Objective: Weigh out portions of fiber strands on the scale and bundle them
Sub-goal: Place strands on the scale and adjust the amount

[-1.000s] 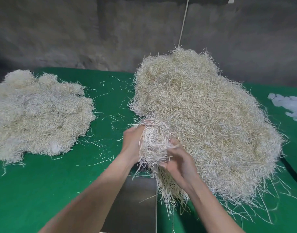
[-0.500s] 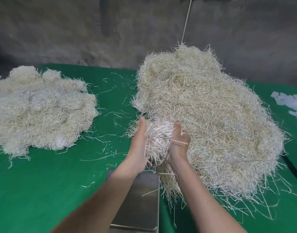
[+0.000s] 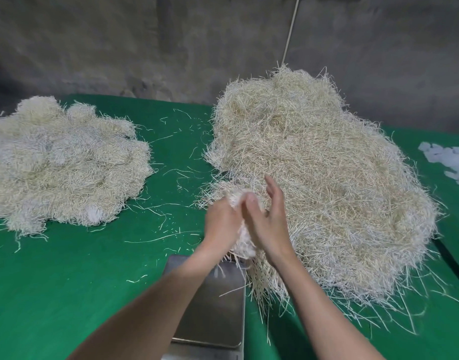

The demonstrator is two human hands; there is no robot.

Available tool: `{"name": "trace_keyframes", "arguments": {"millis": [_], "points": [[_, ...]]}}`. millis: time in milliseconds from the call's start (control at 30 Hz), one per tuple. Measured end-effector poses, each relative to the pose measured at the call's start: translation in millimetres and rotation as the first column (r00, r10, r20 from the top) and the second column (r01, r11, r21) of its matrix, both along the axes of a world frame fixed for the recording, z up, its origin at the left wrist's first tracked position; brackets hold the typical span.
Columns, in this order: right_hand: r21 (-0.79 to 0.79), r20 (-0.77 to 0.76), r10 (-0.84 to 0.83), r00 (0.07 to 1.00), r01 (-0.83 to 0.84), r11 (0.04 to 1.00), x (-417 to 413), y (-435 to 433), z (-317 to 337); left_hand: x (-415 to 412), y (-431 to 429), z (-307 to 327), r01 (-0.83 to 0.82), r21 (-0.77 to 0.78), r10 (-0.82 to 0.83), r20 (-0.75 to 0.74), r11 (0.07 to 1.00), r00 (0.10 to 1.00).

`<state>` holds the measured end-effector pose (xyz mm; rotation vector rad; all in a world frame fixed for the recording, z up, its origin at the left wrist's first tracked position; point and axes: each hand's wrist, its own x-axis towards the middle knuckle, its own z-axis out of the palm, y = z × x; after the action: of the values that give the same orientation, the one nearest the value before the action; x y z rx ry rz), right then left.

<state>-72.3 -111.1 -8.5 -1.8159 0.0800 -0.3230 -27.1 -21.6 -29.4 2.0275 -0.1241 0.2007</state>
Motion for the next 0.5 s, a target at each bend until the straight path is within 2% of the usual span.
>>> {"name": "trace_keyframes", "arguments": {"millis": [67,167,233,267,333,400,467,500], "points": [[-0.028,-0.026,0.044,0.999,-0.045,0.999,11.7,-2.3,8.2,-4.3,-6.4,7.9,0.053,0.072,-0.057,0.053,0.996,0.997],[-0.118,-0.004,0.062,0.998,-0.062,0.991,10.5,4.6,6.3,3.8,-4.4,27.8,0.061,-0.110,-0.060,0.014,0.992,0.998],[-0.209,0.064,0.002,0.998,0.011,0.978,2.9,17.9,-1.4,9.7,-1.4,35.0,-0.027,-0.203,0.016,-0.055,0.979,0.998],[-0.221,0.089,-0.043,0.995,0.062,0.973,0.7,22.9,-2.9,9.4,-1.5,35.8,-0.020,-0.229,0.000,-0.087,0.973,0.996],[-0.125,0.092,-0.123,0.988,0.134,0.983,3.6,25.7,-1.7,5.0,-2.3,36.6,0.032,-0.388,-0.133,-0.237,0.921,0.962],[0.042,0.036,-0.189,0.981,0.188,0.981,12.3,18.0,0.6,-2.3,2.5,36.5,-0.003,-0.590,-0.301,-0.417,0.807,0.858],[0.203,-0.105,-0.260,0.960,0.277,0.939,23.4,6.6,-3.3,-8.0,9.2,26.7,-0.032,-0.692,-0.400,-0.453,0.721,0.797],[0.279,-0.177,-0.280,0.944,0.321,0.905,28.6,3.0,-7.4,-15.3,10.8,21.0,-0.039,-0.678,-0.382,-0.459,0.734,0.802]]}}
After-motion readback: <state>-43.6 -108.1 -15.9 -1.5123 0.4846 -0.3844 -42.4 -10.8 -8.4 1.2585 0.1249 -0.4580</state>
